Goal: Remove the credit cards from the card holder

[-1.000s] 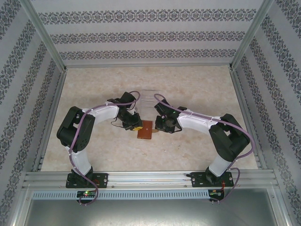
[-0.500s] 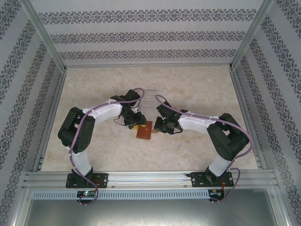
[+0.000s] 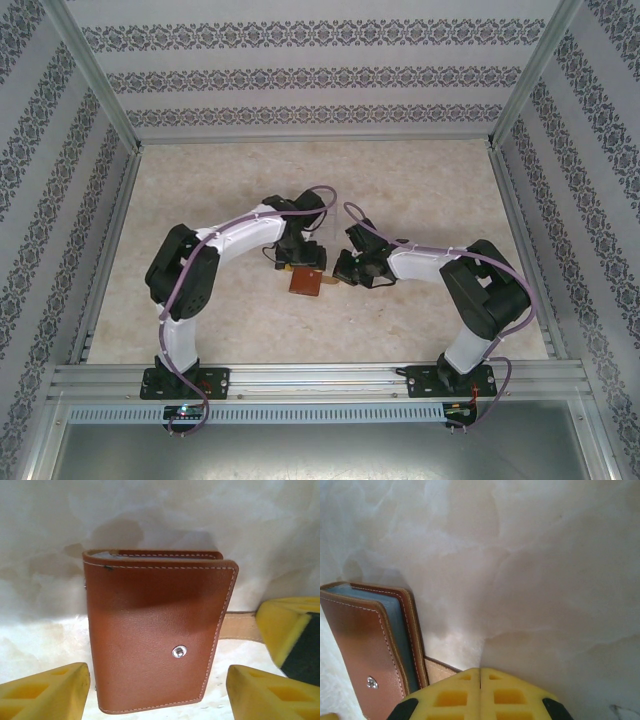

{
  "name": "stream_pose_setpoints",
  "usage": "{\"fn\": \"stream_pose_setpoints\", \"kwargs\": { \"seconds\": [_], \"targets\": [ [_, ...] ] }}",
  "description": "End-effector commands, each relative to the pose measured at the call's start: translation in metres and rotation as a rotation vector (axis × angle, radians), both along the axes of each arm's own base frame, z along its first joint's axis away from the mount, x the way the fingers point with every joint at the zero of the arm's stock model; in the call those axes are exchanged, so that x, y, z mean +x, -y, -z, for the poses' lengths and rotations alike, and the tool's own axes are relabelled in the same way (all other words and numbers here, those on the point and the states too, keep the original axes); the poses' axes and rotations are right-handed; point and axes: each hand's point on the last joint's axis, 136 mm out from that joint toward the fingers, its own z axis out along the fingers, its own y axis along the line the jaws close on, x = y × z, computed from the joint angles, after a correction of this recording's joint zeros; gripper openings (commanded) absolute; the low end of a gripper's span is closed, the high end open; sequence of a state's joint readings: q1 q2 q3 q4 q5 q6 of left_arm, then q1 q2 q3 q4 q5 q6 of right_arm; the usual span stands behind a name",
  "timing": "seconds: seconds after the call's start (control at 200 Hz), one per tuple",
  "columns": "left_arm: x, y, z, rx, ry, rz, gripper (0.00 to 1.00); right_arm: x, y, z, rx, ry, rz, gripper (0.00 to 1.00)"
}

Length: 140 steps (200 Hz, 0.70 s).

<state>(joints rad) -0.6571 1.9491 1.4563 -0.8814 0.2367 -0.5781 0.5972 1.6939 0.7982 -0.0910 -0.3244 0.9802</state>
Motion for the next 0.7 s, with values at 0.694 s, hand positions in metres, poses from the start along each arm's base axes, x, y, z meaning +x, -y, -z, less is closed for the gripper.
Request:
{"fn": "stream_pose_setpoints", "kwargs": {
  "seconds": [0.694],
  "targets": [
    [-0.021, 0.002, 0.024, 0.171, -0.068, 0.116, 0.84, -0.001, 0.000, 0.021, 0.088, -0.053, 0.030, 0.00]
  ]
}}
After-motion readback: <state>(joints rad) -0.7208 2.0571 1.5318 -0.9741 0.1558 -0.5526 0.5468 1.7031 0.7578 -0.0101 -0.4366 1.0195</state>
